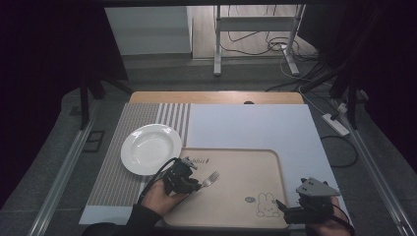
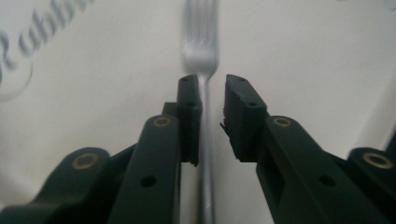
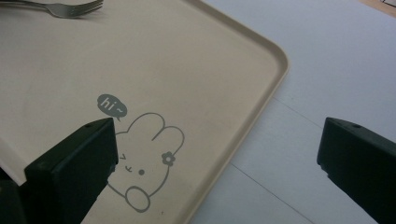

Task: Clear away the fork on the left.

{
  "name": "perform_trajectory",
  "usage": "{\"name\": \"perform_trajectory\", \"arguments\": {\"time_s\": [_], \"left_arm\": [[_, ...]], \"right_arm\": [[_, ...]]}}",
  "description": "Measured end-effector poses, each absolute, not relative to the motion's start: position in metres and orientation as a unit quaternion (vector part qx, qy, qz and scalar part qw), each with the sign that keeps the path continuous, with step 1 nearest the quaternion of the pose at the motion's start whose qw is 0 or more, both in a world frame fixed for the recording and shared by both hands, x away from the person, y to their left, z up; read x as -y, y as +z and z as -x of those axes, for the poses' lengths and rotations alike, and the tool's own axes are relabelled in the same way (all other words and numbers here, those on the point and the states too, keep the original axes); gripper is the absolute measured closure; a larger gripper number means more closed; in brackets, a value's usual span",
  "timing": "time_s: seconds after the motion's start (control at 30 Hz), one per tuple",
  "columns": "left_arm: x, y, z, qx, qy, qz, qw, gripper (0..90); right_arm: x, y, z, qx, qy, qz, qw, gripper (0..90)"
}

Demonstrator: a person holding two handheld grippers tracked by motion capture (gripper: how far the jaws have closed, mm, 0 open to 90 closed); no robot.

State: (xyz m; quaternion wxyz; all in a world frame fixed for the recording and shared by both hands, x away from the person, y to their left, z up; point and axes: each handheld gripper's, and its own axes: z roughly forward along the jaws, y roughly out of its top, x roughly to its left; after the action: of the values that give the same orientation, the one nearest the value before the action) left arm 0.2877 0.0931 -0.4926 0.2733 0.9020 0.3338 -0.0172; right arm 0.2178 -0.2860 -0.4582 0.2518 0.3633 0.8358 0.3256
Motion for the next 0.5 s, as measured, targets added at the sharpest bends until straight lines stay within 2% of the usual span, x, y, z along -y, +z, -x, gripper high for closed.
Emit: {"name": "perform_trajectory", "arguments": {"time_s": [0.07,0.3,0.5], "left_arm": [[-0.084,-0.495,-0.284,-0.312,-0.009,-0.912,0.265,88.6],[-0.074,-0.508,-0.283,-0.285,0.002,-0.929,0.236,88.7],[-0.082,-0.51,-0.288,-0.307,-0.006,-0.921,0.239,88.8]], "right_arm": [[0.286,-0.458,-0.218,-0.836,0.325,-0.362,0.253,0.0],[0.286,-0.458,-0.218,-0.838,0.323,-0.36,0.253,0.0],[0.285,-0.459,-0.218,-0.839,0.322,-0.359,0.253,0.0]]}}
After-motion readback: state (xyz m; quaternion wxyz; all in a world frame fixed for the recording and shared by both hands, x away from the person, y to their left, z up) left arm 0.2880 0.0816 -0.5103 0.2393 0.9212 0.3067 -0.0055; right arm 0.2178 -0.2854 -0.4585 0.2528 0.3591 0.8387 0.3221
